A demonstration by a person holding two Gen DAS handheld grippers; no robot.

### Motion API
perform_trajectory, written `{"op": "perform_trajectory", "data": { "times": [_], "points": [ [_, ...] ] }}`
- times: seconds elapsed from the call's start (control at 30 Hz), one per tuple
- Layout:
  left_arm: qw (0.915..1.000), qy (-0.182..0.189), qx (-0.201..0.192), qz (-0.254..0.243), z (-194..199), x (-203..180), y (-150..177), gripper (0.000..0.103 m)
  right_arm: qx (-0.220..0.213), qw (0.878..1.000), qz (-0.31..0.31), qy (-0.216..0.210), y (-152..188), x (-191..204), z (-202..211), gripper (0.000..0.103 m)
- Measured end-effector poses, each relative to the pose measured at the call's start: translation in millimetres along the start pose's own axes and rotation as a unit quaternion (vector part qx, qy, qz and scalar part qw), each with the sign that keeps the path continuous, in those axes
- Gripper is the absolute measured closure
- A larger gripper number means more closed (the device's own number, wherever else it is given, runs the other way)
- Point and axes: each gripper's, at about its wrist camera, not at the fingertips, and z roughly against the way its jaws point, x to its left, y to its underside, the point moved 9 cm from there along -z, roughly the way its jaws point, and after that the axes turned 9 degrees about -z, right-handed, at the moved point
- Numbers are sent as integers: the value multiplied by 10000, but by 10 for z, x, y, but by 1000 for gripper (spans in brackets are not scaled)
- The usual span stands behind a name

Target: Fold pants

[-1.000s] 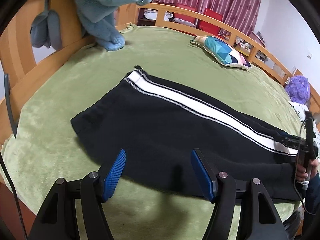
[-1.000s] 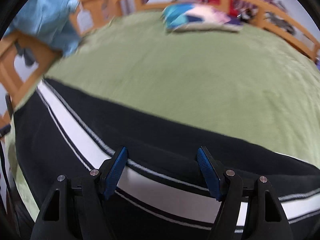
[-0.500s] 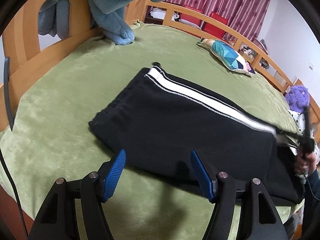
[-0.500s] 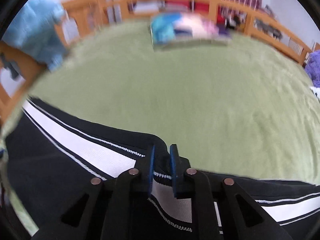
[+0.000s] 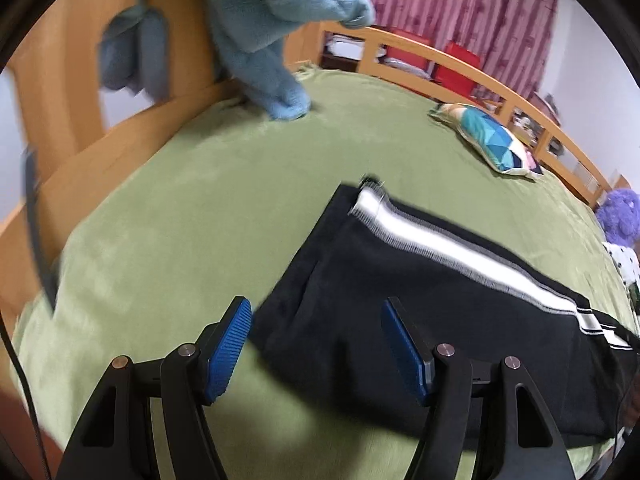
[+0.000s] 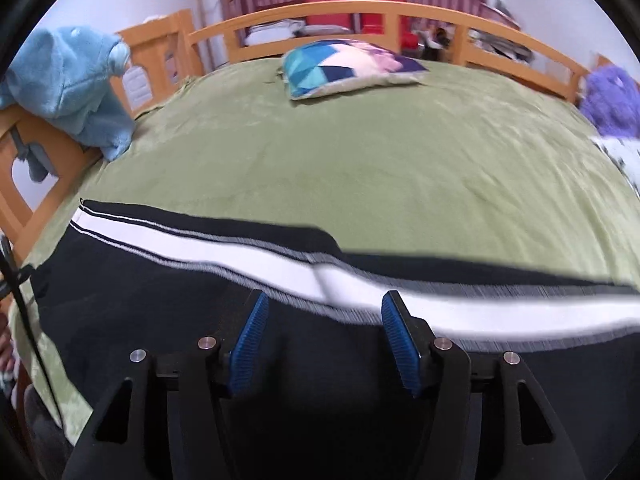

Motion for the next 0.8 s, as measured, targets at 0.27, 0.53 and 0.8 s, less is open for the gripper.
{"op": "perform_trajectory", "data": {
  "times": [0.27, 0.53, 0.8],
  "points": [
    [9979, 369, 114, -526, -612, -328, -564, 48, -161, 9914, -1214, 461, 365, -677, 335, 44],
    [9959, 422, 575, -551, -1213, -404, -712, 57, -153, 9790, -1912, 687, 617, -959, 420, 44],
    [9975, 562, 133, -415, -1043, -236, -1033, 89, -209, 9763, -2016, 763, 602, -954, 407, 44]
  ]
}}
